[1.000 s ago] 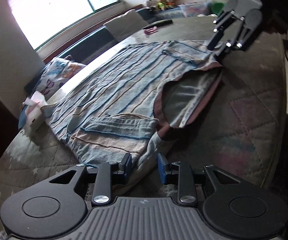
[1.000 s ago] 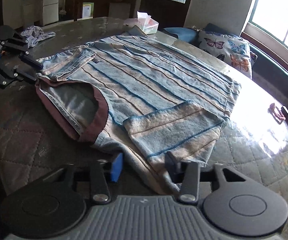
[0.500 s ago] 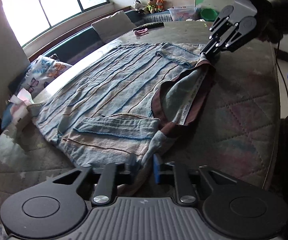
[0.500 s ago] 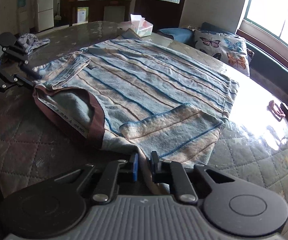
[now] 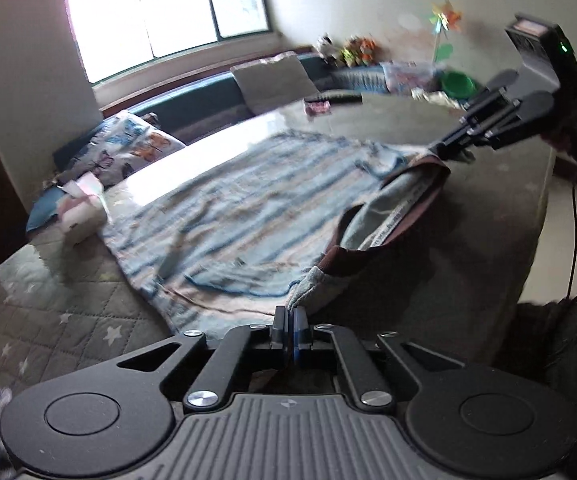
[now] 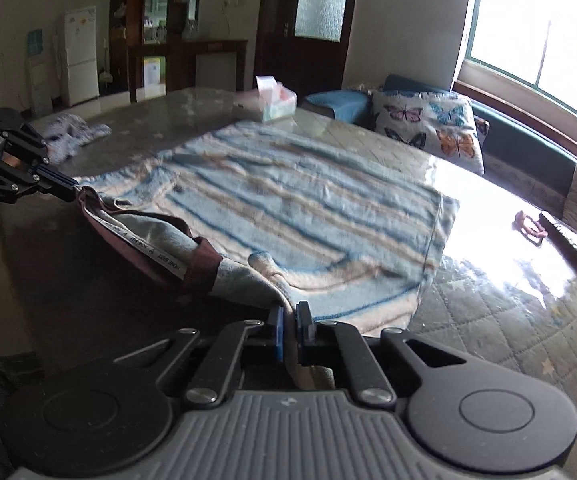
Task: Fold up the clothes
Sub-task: 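Lift the collar end with both grippers and fold it over onto the hem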
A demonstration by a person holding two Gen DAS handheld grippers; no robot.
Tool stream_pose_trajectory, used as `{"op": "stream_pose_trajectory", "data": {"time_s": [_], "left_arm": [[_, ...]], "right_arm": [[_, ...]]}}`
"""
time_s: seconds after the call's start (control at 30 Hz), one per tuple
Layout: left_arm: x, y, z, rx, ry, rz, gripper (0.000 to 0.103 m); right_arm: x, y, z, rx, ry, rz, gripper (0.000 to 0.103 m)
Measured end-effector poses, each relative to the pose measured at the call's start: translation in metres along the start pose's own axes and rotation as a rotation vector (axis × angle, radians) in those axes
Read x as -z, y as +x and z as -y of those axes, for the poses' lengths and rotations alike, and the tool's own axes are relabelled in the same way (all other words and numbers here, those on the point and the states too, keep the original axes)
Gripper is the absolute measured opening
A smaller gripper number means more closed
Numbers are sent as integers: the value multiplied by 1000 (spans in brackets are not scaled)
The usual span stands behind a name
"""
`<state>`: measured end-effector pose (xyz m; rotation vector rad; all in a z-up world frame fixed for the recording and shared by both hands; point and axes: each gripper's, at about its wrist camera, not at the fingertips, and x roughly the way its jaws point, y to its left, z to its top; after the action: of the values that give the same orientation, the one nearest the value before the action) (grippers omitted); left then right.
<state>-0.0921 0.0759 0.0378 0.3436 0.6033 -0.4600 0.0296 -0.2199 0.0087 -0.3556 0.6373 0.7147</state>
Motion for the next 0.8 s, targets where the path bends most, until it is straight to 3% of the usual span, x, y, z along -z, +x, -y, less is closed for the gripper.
{"op": "stream_pose_trajectory", "data": {"time_s": [0.17,0.33,0.53,0.8], "left_arm": [[-8,-40,10,-69,-81,94,2],[-36,-31,-13,-123,-149,156,2],[-78,12,-60,-159,-158,156,2],[-115,114,-131,-147,-217,25,2]], "right_arm": [[-5,-43,-13,14,8,74,5],[-30,-46,-4,34,5,129,5],[-79,-3,40,33,53,119,4],[-131,93,100,38,121,29,4]]}}
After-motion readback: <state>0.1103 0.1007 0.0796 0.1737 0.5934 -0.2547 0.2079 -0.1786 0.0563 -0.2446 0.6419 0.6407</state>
